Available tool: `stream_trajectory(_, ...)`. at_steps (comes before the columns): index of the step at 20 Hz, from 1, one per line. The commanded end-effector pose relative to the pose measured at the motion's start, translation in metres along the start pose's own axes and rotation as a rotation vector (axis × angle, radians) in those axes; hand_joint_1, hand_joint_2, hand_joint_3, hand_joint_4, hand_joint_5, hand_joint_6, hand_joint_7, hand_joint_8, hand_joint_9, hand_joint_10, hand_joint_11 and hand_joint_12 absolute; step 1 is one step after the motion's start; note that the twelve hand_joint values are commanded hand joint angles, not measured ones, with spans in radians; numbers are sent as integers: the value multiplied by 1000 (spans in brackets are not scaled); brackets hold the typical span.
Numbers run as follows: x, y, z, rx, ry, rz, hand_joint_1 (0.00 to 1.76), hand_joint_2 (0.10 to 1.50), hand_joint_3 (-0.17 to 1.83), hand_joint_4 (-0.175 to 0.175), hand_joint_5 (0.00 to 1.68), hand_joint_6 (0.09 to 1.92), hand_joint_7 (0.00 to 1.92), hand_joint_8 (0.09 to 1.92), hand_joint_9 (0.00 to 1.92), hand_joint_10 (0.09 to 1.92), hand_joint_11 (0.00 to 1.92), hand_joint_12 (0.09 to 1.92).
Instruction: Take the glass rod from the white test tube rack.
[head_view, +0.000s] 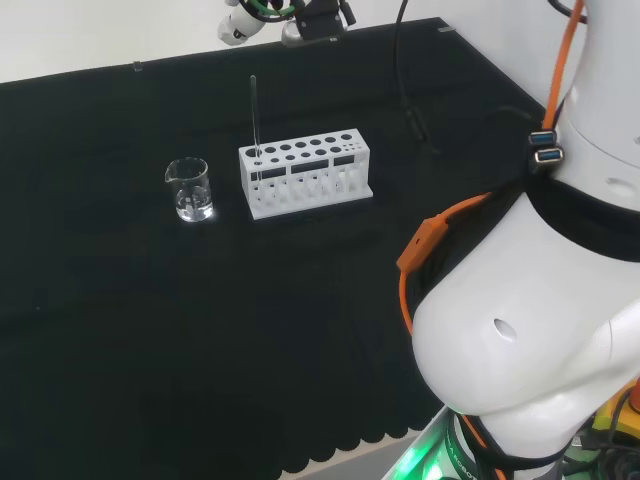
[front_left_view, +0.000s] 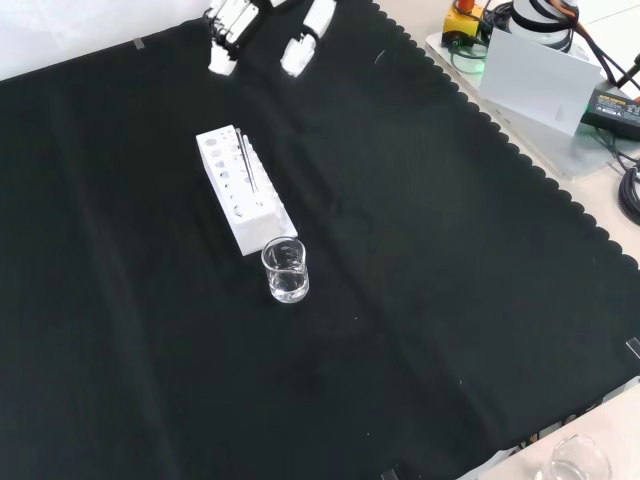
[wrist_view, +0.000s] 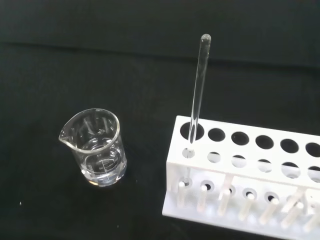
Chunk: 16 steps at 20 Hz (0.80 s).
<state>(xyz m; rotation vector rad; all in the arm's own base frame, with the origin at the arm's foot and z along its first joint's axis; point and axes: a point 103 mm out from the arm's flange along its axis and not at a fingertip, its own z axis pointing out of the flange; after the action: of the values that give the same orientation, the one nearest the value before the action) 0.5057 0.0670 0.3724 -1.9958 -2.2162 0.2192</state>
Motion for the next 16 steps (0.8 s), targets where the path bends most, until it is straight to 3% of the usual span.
stream_trajectory(1,-5,25,8,3,9,-5,632,1146,-175,-107,397,87,309,755,351,722,265,1382)
stream_trajectory(16,-26,47,45,52,10,26,628,1148,-175,-112,408,87,320,754,344,722,252,1377)
